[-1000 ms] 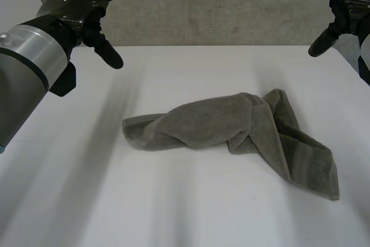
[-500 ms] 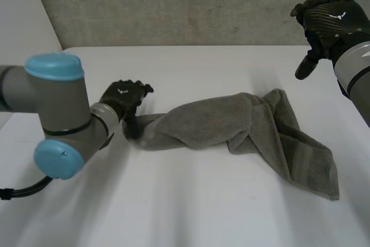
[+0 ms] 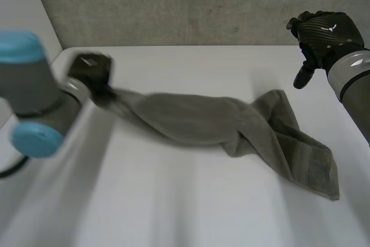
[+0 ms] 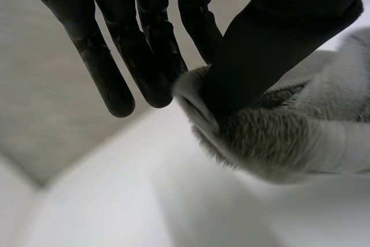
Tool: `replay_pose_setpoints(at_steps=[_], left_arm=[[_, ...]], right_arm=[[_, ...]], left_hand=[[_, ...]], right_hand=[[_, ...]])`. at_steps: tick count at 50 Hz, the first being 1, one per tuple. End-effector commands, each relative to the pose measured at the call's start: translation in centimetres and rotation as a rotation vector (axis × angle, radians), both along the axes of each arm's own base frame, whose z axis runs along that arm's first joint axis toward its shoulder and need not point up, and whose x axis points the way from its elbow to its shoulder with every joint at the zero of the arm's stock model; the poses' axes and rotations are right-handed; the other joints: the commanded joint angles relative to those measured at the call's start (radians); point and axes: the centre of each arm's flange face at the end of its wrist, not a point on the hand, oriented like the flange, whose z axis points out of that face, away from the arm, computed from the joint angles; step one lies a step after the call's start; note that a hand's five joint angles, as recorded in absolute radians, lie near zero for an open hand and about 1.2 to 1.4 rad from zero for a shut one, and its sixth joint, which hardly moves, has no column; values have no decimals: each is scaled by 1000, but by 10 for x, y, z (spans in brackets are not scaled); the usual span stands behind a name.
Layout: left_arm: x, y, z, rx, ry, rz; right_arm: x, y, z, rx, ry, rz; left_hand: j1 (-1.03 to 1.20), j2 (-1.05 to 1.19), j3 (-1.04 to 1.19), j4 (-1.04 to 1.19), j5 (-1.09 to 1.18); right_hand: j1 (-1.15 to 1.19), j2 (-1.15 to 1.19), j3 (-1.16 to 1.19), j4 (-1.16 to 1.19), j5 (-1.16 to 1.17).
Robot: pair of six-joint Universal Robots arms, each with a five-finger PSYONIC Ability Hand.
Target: Fold the laundry
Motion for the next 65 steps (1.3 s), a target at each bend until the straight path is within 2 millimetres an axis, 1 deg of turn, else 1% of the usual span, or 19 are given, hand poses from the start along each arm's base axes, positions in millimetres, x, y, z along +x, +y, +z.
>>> replay_pose_setpoints(at_steps=[1,2,4,8,9,10,11,12,17,20,26,28,31,33,38,43,48,52,65], left_arm=[[82,-32,74,-197,0,261],[96,-35,79,-203,-18,294],[105,-37,77,-188,-37,315],[106,-35,72,-148,-49,303],[106,-34,69,-131,-51,284],[101,-33,64,-106,-56,253],[101,-33,64,-106,-56,252],[99,-31,58,-78,-60,234],[87,-26,40,-11,-72,184],[68,-20,31,11,-76,131],[44,-15,9,43,-79,68],[35,-13,4,37,-79,43],[18,-9,-6,21,-76,1],[12,-8,-12,14,-74,-14],[-8,1,-29,17,-65,-110],[-12,8,-35,35,-51,-176],[-14,11,-34,40,-45,-198],[-14,11,-34,40,-45,-198],[-13,11,-34,40,-44,-198]], right_arm=[[0,0,0,-6,20,1],[0,0,-1,-6,25,1],[0,0,-2,-3,28,1],[2,-2,-7,8,43,5],[2,-2,-7,8,43,5],[4,-1,-9,12,49,12],[6,2,-11,16,55,21],[6,2,-11,16,55,21],[11,7,-17,23,90,42],[13,9,-18,24,101,49],[32,31,-29,62,142,181],[42,45,-39,123,141,252],[49,51,-46,164,123,275],[59,59,-59,252,34,296],[66,61,-90,425,-113,275],[77,67,-133,554,-129,268],[79,67,-153,594,-116,263],[81,64,-160,590,-126,268],[87,59,-173,565,-133,274]], left_hand=[[218,183,184,182,208],[218,183,184,182,208],[218,183,184,182,208],[218,183,184,182,208],[-104,-139,-138,-140,-114],[-657,-692,-691,-693,-667],[-662,-697,-696,-698,-672],[-1004,-1039,-1038,-1040,-1014],[-997,-1032,-1031,-1033,-1007],[-997,-1032,-1031,-1033,-1007],[-997,-1032,-1031,-1033,-1007],[-997,-1032,-1031,-1033,-1007],[-1000,-1035,-1034,-1036,-1010],[-997,-1032,-1031,-1033,-1007],[-994,-1029,-1028,-1030,-1004],[-994,-1029,-1028,-1030,-1004],[-994,-1029,-1028,-1030,-1004],[-997,-1032,-1031,-1033,-1007],[-997,-1032,-1031,-1033,-1007]], right_hand=[[-34,-34,-60,-84,-62],[-34,-34,-60,-84,-62],[-34,-34,-60,-84,-62],[-34,-34,-60,-84,-62],[-34,-34,-60,-84,-62],[-34,-34,-60,-84,-62],[-34,-34,-60,-84,-62],[-34,-34,-60,-84,-62],[-34,-34,-60,-84,-62],[-34,-34,-60,-84,-62],[-34,-34,-60,-84,-62],[-34,-34,-60,-84,-62],[-34,-34,-60,-84,-62],[-34,-34,-60,-84,-62],[-34,-34,-60,-84,-62],[3,3,-24,-48,-25],[155,155,128,104,127],[299,299,273,249,271],[443,443,417,393,415]])
